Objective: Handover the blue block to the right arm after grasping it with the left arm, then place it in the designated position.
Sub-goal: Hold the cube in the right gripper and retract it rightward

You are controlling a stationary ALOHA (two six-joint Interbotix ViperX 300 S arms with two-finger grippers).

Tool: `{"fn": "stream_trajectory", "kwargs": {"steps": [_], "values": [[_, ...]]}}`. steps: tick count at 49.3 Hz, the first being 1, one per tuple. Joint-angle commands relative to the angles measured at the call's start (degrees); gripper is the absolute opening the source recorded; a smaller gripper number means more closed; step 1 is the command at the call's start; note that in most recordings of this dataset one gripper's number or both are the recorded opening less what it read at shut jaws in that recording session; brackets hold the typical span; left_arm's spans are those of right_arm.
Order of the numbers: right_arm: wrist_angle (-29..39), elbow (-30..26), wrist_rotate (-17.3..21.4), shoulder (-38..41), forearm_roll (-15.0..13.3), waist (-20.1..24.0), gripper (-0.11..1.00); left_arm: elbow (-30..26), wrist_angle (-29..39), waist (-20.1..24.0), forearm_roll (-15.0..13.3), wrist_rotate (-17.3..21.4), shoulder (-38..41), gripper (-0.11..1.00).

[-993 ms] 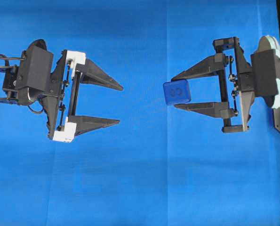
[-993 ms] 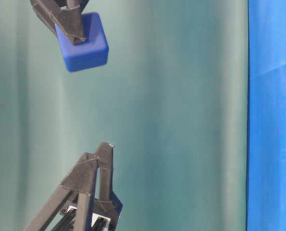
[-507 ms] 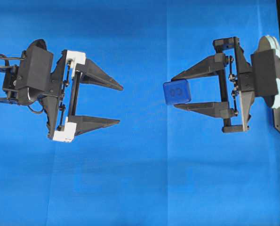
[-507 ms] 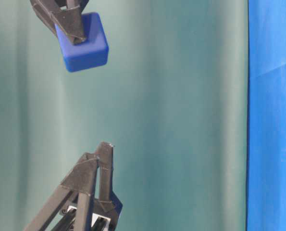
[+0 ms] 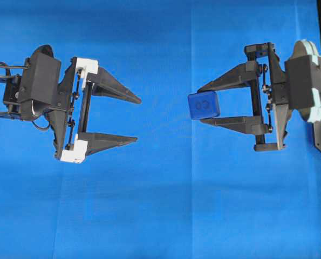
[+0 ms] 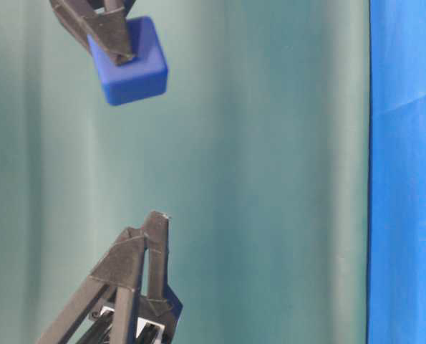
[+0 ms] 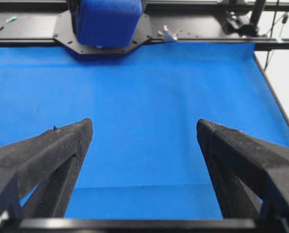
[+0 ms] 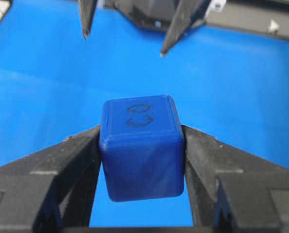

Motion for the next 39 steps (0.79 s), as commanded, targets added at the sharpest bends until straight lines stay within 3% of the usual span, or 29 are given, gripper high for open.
{"fn": "stream_trajectory", "kwargs": {"steps": [1,21,39], "values": [[1.93,-1.93,0.88,-0.53,0.18,0.44,0.43,-0.97,-0.53,0.09,0.09,0.00,-0.97,0.93],[13.27,-2.64,3.96,-0.53,0.26,2.46,0.42,-0.97,-0.53,0.09,0.09,0.09,-1.05,0.93],[14.24,-2.64,4.66,-0.53,0.18,2.46,0.42,-0.97,-0.53,0.09,0.09,0.00,-1.05,0.93]]}}
